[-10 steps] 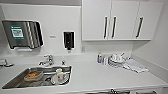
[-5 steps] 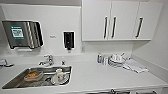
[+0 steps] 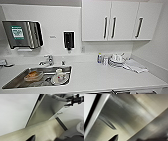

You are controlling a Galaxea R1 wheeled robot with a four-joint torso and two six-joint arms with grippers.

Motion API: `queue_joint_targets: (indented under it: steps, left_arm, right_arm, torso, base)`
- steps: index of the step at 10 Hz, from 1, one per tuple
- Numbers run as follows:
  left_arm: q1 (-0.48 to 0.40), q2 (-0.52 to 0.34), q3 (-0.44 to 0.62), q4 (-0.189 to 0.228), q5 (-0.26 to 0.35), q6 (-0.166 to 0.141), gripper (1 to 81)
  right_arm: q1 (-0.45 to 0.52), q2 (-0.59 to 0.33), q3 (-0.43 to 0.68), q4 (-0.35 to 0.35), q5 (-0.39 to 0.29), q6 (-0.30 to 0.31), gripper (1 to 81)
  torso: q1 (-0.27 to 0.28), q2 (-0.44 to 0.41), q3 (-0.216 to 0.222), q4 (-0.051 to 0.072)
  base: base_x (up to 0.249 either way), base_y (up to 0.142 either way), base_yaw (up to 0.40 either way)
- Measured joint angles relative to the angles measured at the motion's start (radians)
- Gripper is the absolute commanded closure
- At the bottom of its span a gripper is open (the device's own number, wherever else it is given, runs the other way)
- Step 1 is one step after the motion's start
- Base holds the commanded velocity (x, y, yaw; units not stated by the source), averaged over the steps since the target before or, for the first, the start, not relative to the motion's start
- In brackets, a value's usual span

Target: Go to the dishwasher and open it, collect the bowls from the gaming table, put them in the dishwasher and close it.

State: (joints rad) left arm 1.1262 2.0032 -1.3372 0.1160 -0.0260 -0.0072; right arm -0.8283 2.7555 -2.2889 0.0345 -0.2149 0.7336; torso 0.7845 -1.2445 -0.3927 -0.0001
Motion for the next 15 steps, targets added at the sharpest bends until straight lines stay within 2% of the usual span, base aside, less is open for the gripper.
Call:
queue_joint_targets:
  steps: [15]
  left_arm:
    - [0.000, 0.003, 0.000, 0.000, 0.000, 0.000, 1.0]
  right_arm:
    - [-0.003, -0.001, 0.003, 0.002, -0.001, 0.000, 1.0]
  torso:
    - [-0.001, 0.000, 0.001, 0.000]
  base:
    - [0.000, 0.000, 0.000]
